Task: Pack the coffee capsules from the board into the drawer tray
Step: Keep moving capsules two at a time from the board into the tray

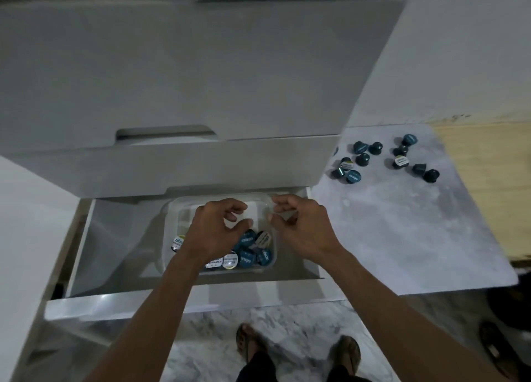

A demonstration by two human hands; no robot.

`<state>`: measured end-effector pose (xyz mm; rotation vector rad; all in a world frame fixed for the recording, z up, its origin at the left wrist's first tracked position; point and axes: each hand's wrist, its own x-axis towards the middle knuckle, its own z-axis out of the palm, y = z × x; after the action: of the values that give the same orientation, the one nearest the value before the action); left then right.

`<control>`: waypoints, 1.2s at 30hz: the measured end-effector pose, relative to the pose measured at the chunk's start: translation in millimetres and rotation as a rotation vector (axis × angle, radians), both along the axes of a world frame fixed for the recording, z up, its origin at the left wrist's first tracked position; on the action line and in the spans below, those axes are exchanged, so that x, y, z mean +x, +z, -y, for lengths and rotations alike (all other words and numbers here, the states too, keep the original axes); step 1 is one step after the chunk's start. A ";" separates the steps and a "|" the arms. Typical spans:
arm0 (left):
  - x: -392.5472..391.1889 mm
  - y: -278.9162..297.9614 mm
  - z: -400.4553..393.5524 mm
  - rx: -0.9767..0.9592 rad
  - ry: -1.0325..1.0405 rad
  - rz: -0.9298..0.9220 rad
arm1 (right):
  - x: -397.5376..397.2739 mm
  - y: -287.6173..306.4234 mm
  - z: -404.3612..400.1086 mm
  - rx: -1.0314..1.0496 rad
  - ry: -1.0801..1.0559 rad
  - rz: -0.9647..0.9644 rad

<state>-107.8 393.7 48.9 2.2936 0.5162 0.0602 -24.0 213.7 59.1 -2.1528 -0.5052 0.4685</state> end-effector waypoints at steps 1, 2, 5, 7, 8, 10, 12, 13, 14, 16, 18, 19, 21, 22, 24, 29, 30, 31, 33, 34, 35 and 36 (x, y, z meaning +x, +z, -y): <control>-0.5 7.9 9.8 -0.004 0.012 0.019 | 2.0 7.1 9.9 0.026 -0.012 -0.002; -0.5 15.4 20.9 -0.008 0.019 0.045 | 4.0 13.3 21.5 0.047 -0.026 0.000; 11.2 35.8 63.6 -0.039 0.025 0.126 | 17.6 29.8 66.7 0.104 -0.058 0.029; 28.1 46.1 104.6 -0.029 0.010 0.170 | 31.3 38.4 109.4 0.134 -0.097 0.025; 38.2 49.6 129.6 -0.031 0.001 0.183 | 38.9 40.5 135.3 0.141 -0.118 0.022; 60.3 52.6 182.0 -0.071 -0.018 0.186 | 56.8 40.8 190.0 0.135 -0.166 0.028; 82.8 48.4 231.4 -0.091 -0.043 0.179 | 74.7 35.5 241.5 0.110 -0.201 0.034; 92.4 43.5 254.0 -0.090 -0.062 0.167 | 82.3 31.9 265.6 0.095 -0.220 0.034; 100.7 38.9 274.4 -0.088 -0.082 0.155 | 89.2 28.3 287.6 0.077 -0.238 0.030; 115.1 30.0 309.9 -0.085 -0.113 0.117 | 102.1 22.6 326.5 0.040 -0.277 0.020; 127.3 20.9 335.9 -0.090 -0.131 0.066 | 114.4 17.3 356.0 0.008 -0.310 0.003; 133.5 16.9 344.9 -0.086 -0.136 0.040 | 121.8 14.1 366.9 -0.007 -0.322 -0.007; 147.7 8.1 355.7 -0.069 -0.139 0.001 | 139.2 7.1 381.0 -0.030 -0.339 -0.019; 155.0 4.1 358.5 -0.056 -0.135 -0.010 | 148.4 3.2 384.2 -0.034 -0.343 -0.024; 172.6 -5.9 359.6 -0.030 -0.116 -0.026 | 168.9 -5.8 385.1 -0.041 -0.344 -0.037; 229.1 -35.3 348.3 0.008 -0.061 -0.036 | 223.5 -28.9 369.1 -0.133 -0.322 -0.027; 239.3 -40.9 345.9 0.001 -0.029 -0.034 | 233.1 -32.9 364.6 -0.168 -0.306 -0.028; 248.6 -45.2 343.8 -0.010 0.002 -0.038 | 242.6 -37.3 360.2 -0.198 -0.288 -0.030; 268.8 -54.3 338.8 0.000 0.030 -0.050 | 262.9 -46.1 350.3 -0.265 -0.250 -0.012; 278.3 -61.1 336.0 0.006 0.044 -0.050 | 272.9 -51.2 344.7 -0.303 -0.225 0.005; 287.1 -67.4 333.6 0.010 0.061 -0.056 | 281.5 -56.0 338.4 -0.347 -0.191 0.020; 295.4 -74.1 331.2 0.009 0.076 -0.064 | 289.3 -60.7 332.1 -0.385 -0.158 0.029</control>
<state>187.6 62.5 -25.2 2.2907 0.6373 0.0267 265.3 -118.4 -1.6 -2.5483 -0.2721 0.4763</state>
